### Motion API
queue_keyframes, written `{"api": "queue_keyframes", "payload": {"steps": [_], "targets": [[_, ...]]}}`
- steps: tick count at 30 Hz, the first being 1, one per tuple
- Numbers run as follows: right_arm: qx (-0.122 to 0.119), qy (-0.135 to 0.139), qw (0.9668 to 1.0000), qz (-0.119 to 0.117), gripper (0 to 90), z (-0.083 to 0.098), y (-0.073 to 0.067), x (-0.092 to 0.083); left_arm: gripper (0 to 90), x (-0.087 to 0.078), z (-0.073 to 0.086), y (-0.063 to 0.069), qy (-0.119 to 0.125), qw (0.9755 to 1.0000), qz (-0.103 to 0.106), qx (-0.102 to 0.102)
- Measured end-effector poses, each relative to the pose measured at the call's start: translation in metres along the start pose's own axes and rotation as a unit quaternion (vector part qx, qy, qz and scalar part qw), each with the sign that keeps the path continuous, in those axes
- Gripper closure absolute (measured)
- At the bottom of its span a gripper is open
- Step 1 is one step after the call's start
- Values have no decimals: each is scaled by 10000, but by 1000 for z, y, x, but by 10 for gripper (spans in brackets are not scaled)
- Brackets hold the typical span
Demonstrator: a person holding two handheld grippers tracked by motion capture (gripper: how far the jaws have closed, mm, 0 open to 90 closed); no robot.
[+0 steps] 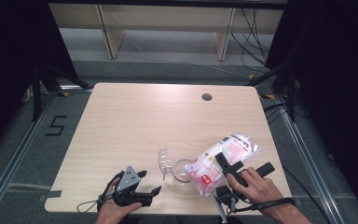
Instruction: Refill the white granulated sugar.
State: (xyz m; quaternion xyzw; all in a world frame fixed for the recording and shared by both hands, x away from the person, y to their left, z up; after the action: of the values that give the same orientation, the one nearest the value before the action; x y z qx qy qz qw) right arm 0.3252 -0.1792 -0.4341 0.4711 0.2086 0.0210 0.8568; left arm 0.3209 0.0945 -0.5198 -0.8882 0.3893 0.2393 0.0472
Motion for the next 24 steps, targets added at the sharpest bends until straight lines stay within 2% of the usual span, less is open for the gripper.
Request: {"api": "queue_keyframes", "payload": {"steps": [2, 3, 4, 11, 13, 14, 16, 17, 19, 24], "targets": [[-30, -12, 10000, 4, 656, 0, 0, 0, 224, -1, 1, 0, -35, 10000, 14, 43], [-19, -14, 10000, -4, 656, 0, 1, 0, 224, 0, 0, 1, 16, 10000, 28, -55], [-8, -11, 10000, -16, 656, 0, 1, 0, 223, 0, 0, 0, -12, 10000, 19, -11], [-24, -25, 10000, -4, 658, 0, 2, 1, 223, -1, -1, 0, 22, 10000, -41, -61], [-38, -19, 10000, -15, 658, -1, 2, 1, 223, -1, 0, 0, 13, 10000, 0, 13], [-36, -18, 10000, -10, 659, -1, 2, 1, 223, -1, 0, 1, 18, 10000, -8, -50], [-57, -19, 10000, -3, 659, -1, 3, 1, 223, -1, -1, 0, -12, 10000, -26, -4], [-56, -31, 10000, -19, 659, -1, 3, 1, 223, -1, 0, 1, 7, 10000, -12, -58], [-67, -36, 10000, -13, 659, -1, 3, 1, 223, -1, 0, 0, 8, 10000, 3, 21], [-135, -79, 9999, -7, 660, 0, 3, 1, 223, -1, 0, 0, -15, 10000, -22, -2]]}}
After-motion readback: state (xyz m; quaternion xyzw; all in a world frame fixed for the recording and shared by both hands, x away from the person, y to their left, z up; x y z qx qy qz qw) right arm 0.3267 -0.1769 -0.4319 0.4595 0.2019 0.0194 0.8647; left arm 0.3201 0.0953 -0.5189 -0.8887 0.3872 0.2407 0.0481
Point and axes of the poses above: each handheld gripper's, and its own axes: x roughly forward along the jaws, z roughly out of its underside, y roughly to its right, the point moved 5 cm from there along x, roughly forward along the jaws, and after that the axes turned 1 degree about y, right-handed, at the moved point
